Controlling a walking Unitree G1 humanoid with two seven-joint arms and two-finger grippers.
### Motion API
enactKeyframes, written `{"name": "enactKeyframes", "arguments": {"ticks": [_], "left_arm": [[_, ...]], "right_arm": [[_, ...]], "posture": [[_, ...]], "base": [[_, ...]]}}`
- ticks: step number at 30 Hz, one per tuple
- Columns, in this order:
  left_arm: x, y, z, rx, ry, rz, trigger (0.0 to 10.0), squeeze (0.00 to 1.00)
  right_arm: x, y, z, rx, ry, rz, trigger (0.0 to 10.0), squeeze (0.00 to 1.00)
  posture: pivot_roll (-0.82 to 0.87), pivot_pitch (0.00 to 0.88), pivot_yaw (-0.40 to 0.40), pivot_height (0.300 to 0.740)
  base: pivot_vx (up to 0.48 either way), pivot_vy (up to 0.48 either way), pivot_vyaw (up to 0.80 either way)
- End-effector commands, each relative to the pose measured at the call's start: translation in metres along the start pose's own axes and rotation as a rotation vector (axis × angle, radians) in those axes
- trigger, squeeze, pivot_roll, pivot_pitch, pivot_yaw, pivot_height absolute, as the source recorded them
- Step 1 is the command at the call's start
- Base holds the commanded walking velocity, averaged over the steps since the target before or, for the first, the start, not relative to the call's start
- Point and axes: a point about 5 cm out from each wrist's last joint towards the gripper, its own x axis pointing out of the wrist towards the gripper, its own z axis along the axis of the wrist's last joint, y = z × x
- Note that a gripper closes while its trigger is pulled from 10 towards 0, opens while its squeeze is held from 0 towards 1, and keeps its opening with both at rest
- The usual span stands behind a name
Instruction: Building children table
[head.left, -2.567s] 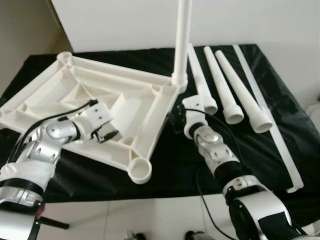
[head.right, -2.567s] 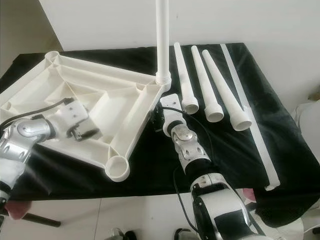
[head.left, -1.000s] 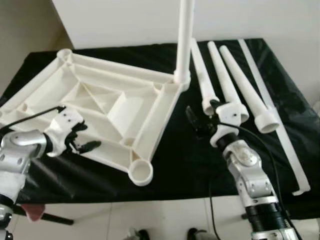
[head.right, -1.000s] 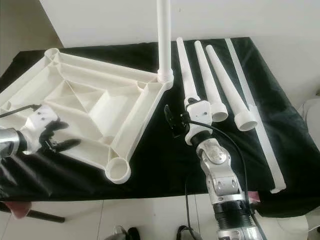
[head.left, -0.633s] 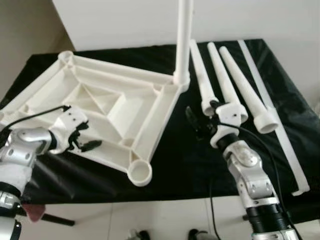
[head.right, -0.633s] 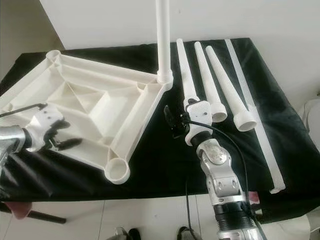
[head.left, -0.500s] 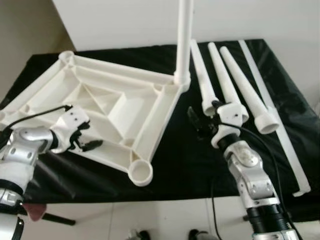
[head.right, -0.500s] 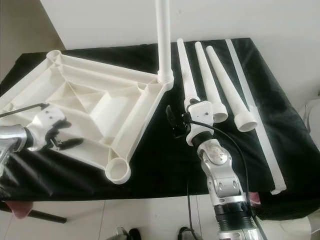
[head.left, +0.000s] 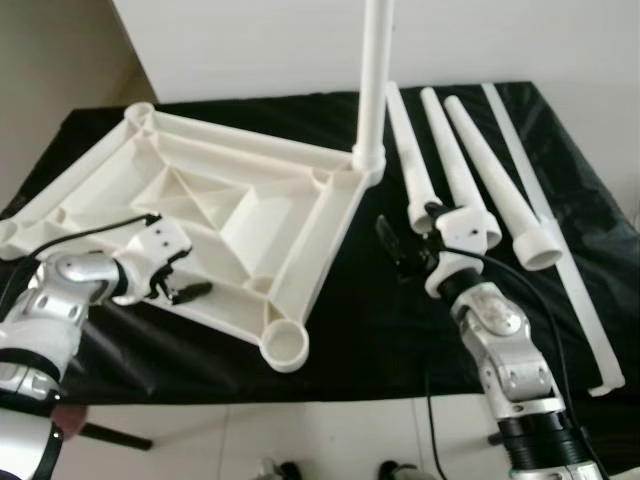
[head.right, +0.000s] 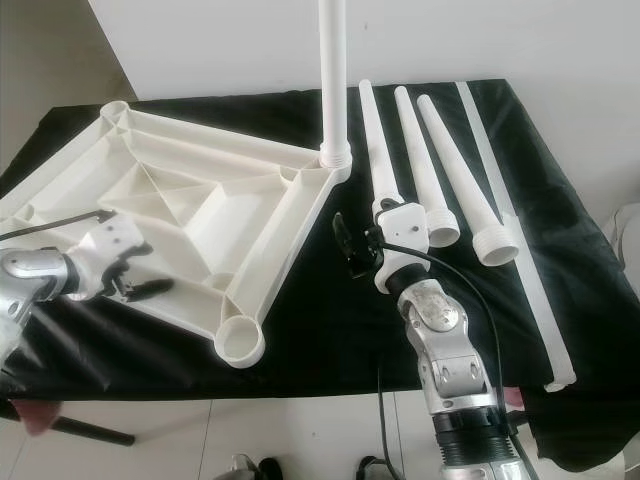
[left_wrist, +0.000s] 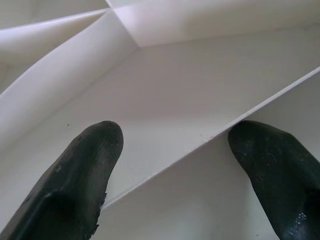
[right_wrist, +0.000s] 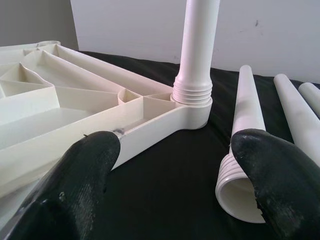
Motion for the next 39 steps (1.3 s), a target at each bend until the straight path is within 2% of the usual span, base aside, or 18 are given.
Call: {"name": "enactKeyframes", "arguments": {"ticks": [1, 12, 15, 16, 17, 19, 21, 23, 24, 30, 38, 39], "left_arm": [[0.008, -0.02, -0.012, 0.023, 0.08, -0.239, 10.0, 0.0], [0.007, -0.015, -0.016, 0.026, 0.098, -0.234, 10.0, 0.0], [0.007, -0.014, -0.017, -0.011, 0.087, -0.238, 10.0, 0.0], [0.008, -0.01, -0.018, -0.103, 0.059, -0.202, 10.0, 0.0], [0.009, -0.009, -0.018, -0.13, 0.05, -0.188, 10.0, 0.0], [0.009, -0.007, -0.019, -0.151, 0.044, -0.169, 10.0, 0.0], [0.008, -0.003, -0.02, -0.205, 0.032, -0.121, 10.0, 0.0], [0.008, -0.003, -0.02, -0.205, 0.032, -0.121, 10.0, 0.0], [0.007, 0.001, -0.019, -0.238, 0.01, -0.084, 10.0, 0.0], [0.003, 0.01, -0.024, -0.239, 0.045, 0.062, 10.0, 0.0], [0.0, 0.018, -0.022, -0.267, 0.031, 0.134, 10.0, 0.0], [0.0, 0.018, -0.027, -0.258, 0.077, 0.177, 10.0, 0.0]], "right_arm": [[-0.003, 0.002, -0.002, 0.003, 0.016, 0.015, 10.0, 0.0], [-0.005, 0.002, -0.004, 0.003, 0.026, 0.015, 10.0, 0.0], [-0.005, 0.002, -0.005, 0.002, 0.026, 0.015, 10.0, 0.0], [-0.005, 0.003, -0.004, 0.002, 0.025, 0.015, 10.0, 0.0], [-0.005, 0.003, -0.004, 0.003, 0.025, 0.015, 10.0, 0.0], [-0.005, 0.003, -0.004, 0.003, 0.025, 0.015, 10.0, 0.0], [-0.005, 0.002, -0.004, 0.002, 0.027, 0.01, 10.0, 0.0], [-0.005, 0.002, -0.004, 0.002, 0.027, 0.01, 10.0, 0.0], [-0.006, 0.001, -0.004, 0.001, 0.027, 0.008, 10.0, 0.0], [-0.005, 0.001, -0.003, 0.003, 0.025, 0.009, 10.0, 0.0], [-0.003, 0.001, -0.003, 0.004, 0.021, 0.008, 10.0, 0.0], [-0.003, 0.001, -0.002, 0.006, 0.02, 0.005, 10.0, 0.0]], "posture": [[-0.13, 0.173, 0.083, 0.74], [-0.13, 0.18, 0.085, 0.74], [-0.13, 0.18, 0.085, 0.74], [-0.13, 0.179, 0.089, 0.74], [-0.13, 0.179, 0.089, 0.74], [-0.13, 0.179, 0.089, 0.74], [-0.13, 0.18, 0.09, 0.74], [-0.13, 0.18, 0.09, 0.74], [-0.13, 0.182, 0.088, 0.74], [-0.13, 0.18, 0.085, 0.74], [-0.13, 0.178, 0.086, 0.74], [-0.13, 0.177, 0.086, 0.74]], "base": [[0.0, 0.0, 0.0], [0.0, 0.0, 0.0], [0.0, 0.0, 0.0], [0.0, 0.0, 0.0], [0.0, 0.0, 0.0], [0.0, 0.0, 0.0], [0.0, 0.0, 0.0], [0.0, 0.0, 0.0], [0.0, 0.0, 0.0], [0.0, 0.0, 0.0], [0.0, 0.0, 0.0], [0.0, 0.0, 0.0]]}}
